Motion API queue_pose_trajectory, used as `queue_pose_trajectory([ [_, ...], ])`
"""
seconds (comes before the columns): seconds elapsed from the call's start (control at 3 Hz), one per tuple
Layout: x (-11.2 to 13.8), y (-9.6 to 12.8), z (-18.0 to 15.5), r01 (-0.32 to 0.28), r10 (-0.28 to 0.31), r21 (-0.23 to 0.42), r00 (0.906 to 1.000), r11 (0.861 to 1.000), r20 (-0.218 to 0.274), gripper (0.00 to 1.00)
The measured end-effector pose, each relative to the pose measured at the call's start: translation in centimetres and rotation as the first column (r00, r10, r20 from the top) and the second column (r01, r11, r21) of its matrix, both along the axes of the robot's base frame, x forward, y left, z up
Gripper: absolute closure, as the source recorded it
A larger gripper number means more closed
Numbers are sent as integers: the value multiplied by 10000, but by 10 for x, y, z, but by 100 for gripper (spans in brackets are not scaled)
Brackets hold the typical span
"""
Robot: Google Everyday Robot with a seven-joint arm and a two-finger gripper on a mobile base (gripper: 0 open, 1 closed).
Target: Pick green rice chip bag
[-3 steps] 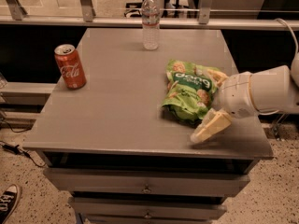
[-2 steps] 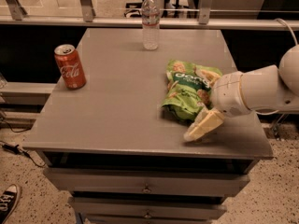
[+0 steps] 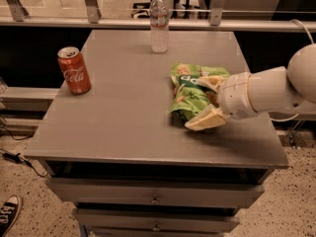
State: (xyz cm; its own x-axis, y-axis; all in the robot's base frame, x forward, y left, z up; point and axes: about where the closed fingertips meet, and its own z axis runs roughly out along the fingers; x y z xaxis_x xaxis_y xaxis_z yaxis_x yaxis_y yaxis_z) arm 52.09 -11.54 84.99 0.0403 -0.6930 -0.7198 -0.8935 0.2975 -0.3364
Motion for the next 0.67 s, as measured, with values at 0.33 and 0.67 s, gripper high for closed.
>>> queue_pose_trajectory([
  [0.33, 7, -1, 9, -122, 125, -85, 9995, 9999, 303, 70],
  [0.67, 14, -3, 23, -291, 301, -164, 9974, 9994, 660, 94],
])
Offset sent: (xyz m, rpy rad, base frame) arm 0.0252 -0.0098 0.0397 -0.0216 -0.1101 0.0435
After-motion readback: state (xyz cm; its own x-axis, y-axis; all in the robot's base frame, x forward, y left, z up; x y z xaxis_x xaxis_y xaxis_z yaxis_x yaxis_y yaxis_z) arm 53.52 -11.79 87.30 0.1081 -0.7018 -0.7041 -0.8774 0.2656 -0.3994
